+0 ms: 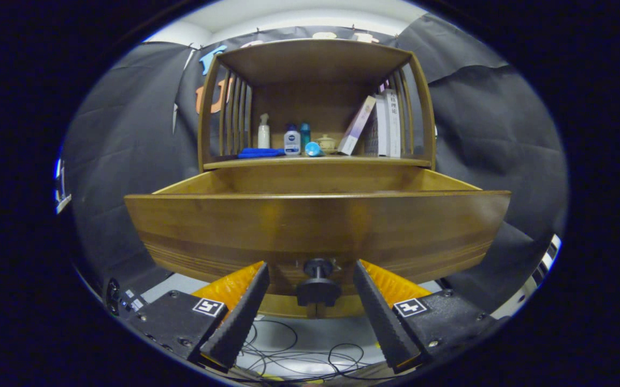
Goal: Pull open the drawer, take out the items inside it, and place them on the countertop above the cabinet.
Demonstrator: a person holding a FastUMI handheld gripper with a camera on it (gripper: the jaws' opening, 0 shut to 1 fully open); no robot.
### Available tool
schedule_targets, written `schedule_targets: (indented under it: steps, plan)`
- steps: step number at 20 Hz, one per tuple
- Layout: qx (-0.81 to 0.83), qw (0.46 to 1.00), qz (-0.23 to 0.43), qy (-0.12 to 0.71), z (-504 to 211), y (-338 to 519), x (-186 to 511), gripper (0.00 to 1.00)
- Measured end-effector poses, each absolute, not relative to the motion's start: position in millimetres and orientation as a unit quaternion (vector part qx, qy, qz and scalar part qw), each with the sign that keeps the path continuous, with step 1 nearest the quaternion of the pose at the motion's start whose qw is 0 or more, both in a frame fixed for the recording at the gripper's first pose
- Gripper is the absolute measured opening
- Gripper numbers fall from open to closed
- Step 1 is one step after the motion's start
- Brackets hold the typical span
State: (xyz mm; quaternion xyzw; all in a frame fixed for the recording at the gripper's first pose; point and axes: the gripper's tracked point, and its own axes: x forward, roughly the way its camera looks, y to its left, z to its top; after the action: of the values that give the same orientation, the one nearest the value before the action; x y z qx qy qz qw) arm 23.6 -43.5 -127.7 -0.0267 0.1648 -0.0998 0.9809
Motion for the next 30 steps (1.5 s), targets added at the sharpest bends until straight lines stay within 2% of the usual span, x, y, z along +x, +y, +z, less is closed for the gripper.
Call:
schedule_targets:
  steps: [6,16,30]
  plan:
    - [-0.036,0.983,-0.111,0.143,-129,-39,28,1.00]
    - [-0.035,0.982,-0.101,0.154,-125,-45,56,0.98]
    - [-0.027,0.979,-0.106,0.172,-117,-55,146,0.98]
